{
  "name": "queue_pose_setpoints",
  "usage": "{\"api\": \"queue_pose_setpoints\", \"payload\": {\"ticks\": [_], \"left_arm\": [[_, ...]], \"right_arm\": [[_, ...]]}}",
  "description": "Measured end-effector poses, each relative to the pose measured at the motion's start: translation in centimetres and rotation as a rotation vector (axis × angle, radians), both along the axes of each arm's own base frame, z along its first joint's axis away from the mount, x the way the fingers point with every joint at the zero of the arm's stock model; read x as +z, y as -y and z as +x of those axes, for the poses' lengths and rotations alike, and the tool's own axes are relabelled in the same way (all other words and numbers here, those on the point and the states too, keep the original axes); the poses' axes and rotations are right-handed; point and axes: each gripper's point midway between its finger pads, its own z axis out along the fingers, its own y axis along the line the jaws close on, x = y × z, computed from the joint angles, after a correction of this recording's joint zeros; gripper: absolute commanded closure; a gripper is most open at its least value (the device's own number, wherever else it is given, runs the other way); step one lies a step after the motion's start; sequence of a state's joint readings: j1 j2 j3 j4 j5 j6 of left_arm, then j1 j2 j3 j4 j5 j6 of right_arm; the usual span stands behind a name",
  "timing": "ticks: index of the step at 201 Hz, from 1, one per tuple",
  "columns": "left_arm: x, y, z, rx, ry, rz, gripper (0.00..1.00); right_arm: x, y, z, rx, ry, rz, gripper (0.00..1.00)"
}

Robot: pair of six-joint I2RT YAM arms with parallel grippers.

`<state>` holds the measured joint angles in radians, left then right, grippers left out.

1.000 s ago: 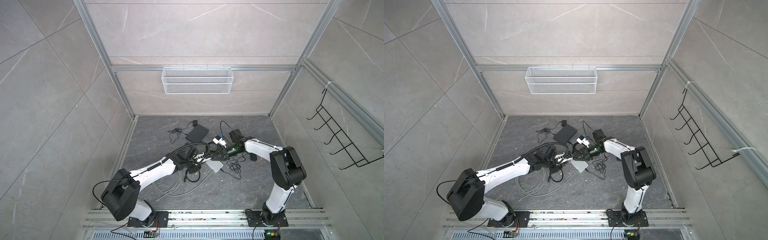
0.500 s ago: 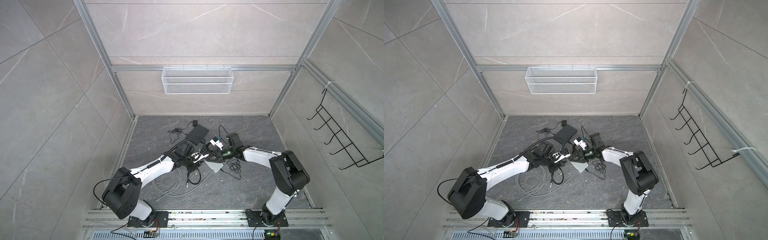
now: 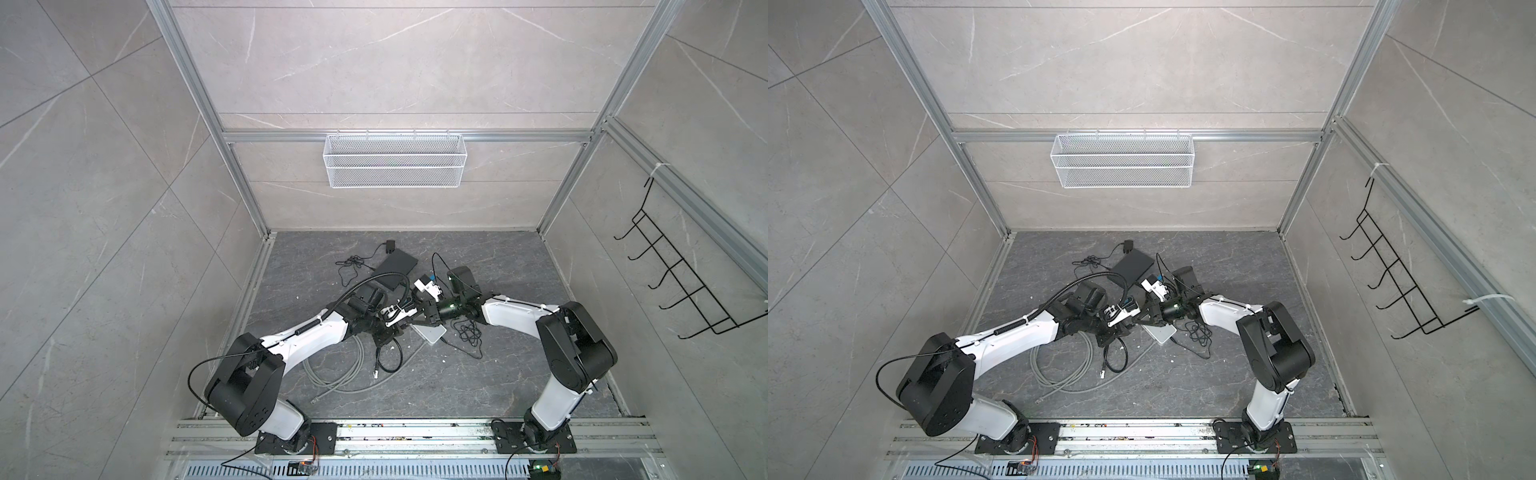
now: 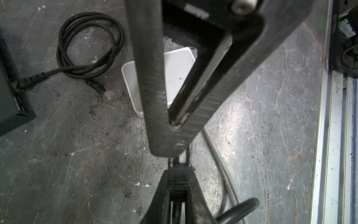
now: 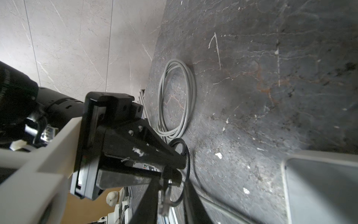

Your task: Insert the plug into the switch port

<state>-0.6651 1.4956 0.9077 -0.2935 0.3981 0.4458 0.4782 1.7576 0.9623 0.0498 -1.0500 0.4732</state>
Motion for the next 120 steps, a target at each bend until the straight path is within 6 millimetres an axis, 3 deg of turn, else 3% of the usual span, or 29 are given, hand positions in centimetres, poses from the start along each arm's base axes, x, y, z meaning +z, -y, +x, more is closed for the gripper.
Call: {"api": "queue_pose_setpoints", "payload": {"ticks": [27,60,81,120], "left_arm": [[-0.2,-0.2,0.0,0.008,-0.01,0.004,0.9],[-0.5,-0.2,0.1,0.02,-0.01,-0.01,0.78],[-0.6,0.0,0.0,0.021,-0.02,-0.035,0.69],[-0.3,0.9,-0.2,0.001,-0.032,-0.091,0.7]], "right_arm": [[-0.1,-0.1,-0.1,0.002,-0.007,-0.01,0.98],[-0.5,0.0,-0.2,-0.021,-0.045,-0.014,1.0],[-1.8,0.4,-0.9,-0.049,-0.102,-0.031,1.0],[-2.3,0.6,-1.0,-0.074,-0.144,-0.043,1.0]]}}
